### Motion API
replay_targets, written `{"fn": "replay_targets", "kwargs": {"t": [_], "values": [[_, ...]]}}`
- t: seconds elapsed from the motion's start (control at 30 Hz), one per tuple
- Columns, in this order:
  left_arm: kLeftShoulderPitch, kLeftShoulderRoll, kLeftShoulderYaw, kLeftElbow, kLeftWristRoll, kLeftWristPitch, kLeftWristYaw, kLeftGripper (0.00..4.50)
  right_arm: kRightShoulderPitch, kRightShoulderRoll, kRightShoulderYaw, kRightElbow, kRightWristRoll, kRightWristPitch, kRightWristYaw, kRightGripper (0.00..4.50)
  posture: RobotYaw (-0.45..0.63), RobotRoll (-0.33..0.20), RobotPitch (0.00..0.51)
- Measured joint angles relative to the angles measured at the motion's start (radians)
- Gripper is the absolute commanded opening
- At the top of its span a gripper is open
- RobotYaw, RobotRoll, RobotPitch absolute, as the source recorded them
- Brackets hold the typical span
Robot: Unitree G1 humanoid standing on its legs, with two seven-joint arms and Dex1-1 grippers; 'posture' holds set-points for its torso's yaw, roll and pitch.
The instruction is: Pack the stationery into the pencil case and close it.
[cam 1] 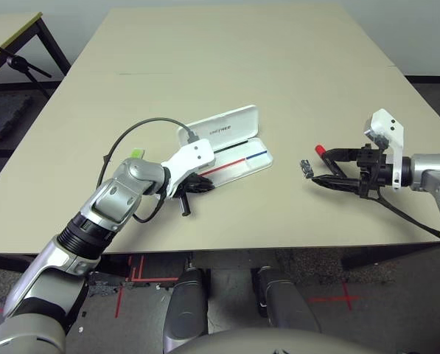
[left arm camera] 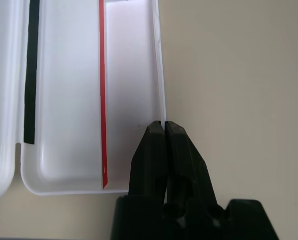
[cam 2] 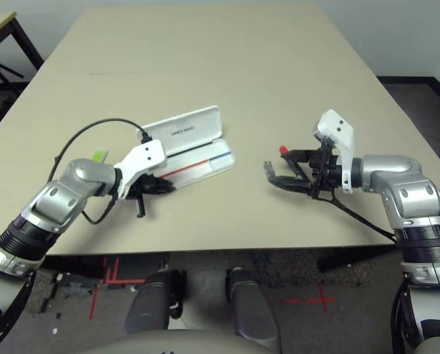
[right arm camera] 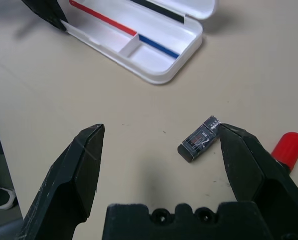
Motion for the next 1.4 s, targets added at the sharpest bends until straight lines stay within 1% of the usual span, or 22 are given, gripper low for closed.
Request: {"fn": "replay_targets", "kwargs": {"t": [0.17,0.3,0.57,0.93,1.03,1.1,1.33,1.37,1.4], "values": [[0.001,0.033,0.001,0.002,0.001,-0.173,-0.095,0.04,0.009,0.001,0.011,-0.002,-0.001,0.008,0.002,4.50,-0.06,0.000,0.128],[0.005,0.048,0.013,0.004,0.000,-0.235,-0.135,0.04,0.009,0.000,0.047,-0.002,-0.009,0.008,0.008,4.50,-0.06,0.000,0.133],[0.049,0.059,0.033,0.002,-0.001,-0.254,-0.173,0.04,0.009,-0.005,0.077,-0.001,-0.021,0.013,0.033,4.50,-0.05,0.000,0.139],[0.081,0.063,0.038,-0.007,0.004,-0.235,-0.177,0.04,0.008,-0.005,0.083,-0.002,-0.021,0.019,0.040,4.50,-0.04,0.000,0.140],[0.082,0.052,0.041,-0.007,0.020,-0.230,-0.148,0.81,0.008,-0.005,0.083,-0.006,-0.019,0.027,0.046,4.50,-0.04,0.000,0.139],[0.082,0.051,0.042,-0.009,0.020,-0.227,-0.141,1.50,0.008,-0.005,0.083,-0.011,-0.018,0.030,0.050,4.50,-0.04,0.000,0.139],[0.125,0.054,0.073,-0.074,0.005,-0.195,-0.137,4.25,0.006,-0.004,0.084,-0.011,-0.019,0.032,0.057,4.50,-0.03,0.000,0.135],[0.130,0.055,0.079,-0.086,-0.003,-0.187,-0.137,4.47,0.005,-0.003,0.084,-0.011,-0.020,0.032,0.057,4.50,-0.03,0.000,0.135],[0.137,0.056,0.090,-0.101,-0.010,-0.179,-0.137,4.47,0.003,-0.002,0.085,-0.011,-0.020,0.032,0.057,4.50,-0.03,0.000,0.135]]}}
